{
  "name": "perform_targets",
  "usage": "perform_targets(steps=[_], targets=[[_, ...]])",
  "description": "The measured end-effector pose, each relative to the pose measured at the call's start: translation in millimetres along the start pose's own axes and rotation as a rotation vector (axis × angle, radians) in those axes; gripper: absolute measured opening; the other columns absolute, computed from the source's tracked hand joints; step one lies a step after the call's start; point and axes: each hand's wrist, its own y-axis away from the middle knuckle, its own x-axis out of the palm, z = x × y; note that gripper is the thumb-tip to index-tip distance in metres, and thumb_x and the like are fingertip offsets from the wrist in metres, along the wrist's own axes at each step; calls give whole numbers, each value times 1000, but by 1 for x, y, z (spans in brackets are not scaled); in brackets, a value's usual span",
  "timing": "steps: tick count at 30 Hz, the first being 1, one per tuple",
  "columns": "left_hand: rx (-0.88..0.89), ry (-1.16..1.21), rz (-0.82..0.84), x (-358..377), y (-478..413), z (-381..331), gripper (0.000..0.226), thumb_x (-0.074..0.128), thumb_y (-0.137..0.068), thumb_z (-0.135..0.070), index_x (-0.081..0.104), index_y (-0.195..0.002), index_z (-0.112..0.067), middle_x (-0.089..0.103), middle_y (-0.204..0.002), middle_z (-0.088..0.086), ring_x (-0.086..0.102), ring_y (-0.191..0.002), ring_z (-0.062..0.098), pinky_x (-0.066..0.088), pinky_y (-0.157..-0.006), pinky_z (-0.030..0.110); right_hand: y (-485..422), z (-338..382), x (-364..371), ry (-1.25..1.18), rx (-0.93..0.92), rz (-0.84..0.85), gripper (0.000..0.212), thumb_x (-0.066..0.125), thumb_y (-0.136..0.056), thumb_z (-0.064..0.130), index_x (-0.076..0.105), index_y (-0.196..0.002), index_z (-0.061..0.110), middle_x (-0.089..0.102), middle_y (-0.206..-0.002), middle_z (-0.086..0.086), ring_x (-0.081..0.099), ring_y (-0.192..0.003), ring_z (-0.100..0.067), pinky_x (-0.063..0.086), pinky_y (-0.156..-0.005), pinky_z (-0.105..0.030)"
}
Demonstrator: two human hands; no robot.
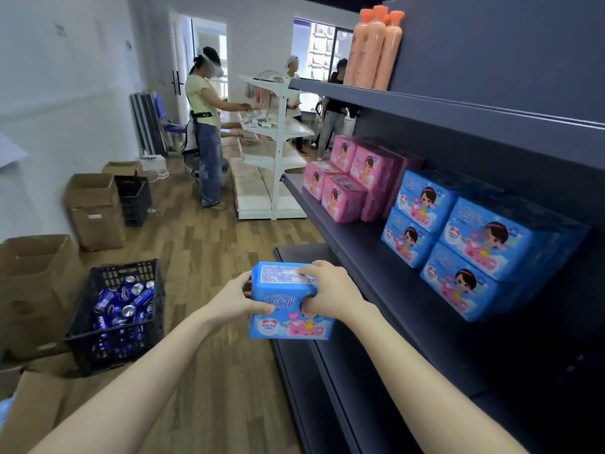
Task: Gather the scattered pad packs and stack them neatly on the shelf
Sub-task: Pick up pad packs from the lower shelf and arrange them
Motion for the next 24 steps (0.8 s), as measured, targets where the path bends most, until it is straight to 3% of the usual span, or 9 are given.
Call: perform_targets(steps=[3,7,12,14,15,17,19,21,24], targets=[[-6,2,26,-13,-23,2,67,79,-68,-5,47,-126,-19,64,-109,0,63,-95,10,52,-62,22,-21,3,1,-1,32,-7,66,67,-79,17,42,-139,22,40,-140,-4,37,-128,-29,44,-98,-40],[7,-3,77,-38,-58,3,76,78,-54,-20,48,-125,-22,63,-114,2,64,-99,13,56,-73,30,-55,12,8,-3,102,-14,67,68,-75,18,45,-138,21,44,-135,-3,42,-124,-29,47,-94,-39],[22,-56,167,-80,-108,-2,66,80,-70,-12,46,-127,-19,61,-117,4,64,-97,13,56,-73,30,-105,32,9,4,206,-37,64,68,-74,18,48,-135,23,48,-131,0,46,-120,-27,45,-94,-36],[36,-67,198,-94,-126,-6,60,75,-76,-10,46,-127,-20,61,-117,4,63,-98,13,55,-70,26,-123,41,7,-12,257,-49,40,68,-69,21,58,-105,37,51,-113,4,50,-108,-24,46,-75,-27],[43,-69,210,-101,-135,-8,59,74,-76,-10,46,-127,-20,61,-117,4,63,-99,13,54,-68,25,-131,44,7,-12,278,-52,28,66,-63,25,51,-81,40,48,-99,6,50,-98,-22,37,-60,-21],[55,-65,235,-113,-150,-11,59,74,-76,-9,47,-128,-19,61,-117,3,63,-98,12,53,-66,23,-145,50,4,-32,317,-59,25,56,-51,30,36,-65,34,41,-89,9,45,-85,-18,20,-50,-18],[70,-69,265,-121,-162,-16,59,74,-77,-10,46,-128,-20,61,-117,2,63,-97,9,53,-64,22,-153,56,1,-54,341,-86,27,53,-48,30,52,-76,30,42,-89,9,44,-82,-17,19,-50,-18],[91,-77,298,-125,-173,-20,60,73,-78,-10,45,-129,-20,61,-115,-1,62,-95,7,52,-62,20,-158,60,-3,-67,354,-111,47,61,-54,29,62,-100,24,49,-96,4,50,-90,-20,31,-55,-20],[126,-77,334,-125,-186,-27,61,72,-78,-8,43,-131,-19,60,-117,0,61,-97,9,52,-59,17,-159,64,-11,-69,395,-174,64,71,-68,17,54,-130,21,54,-125,1,51,-115,-22,47,-88,-32]])
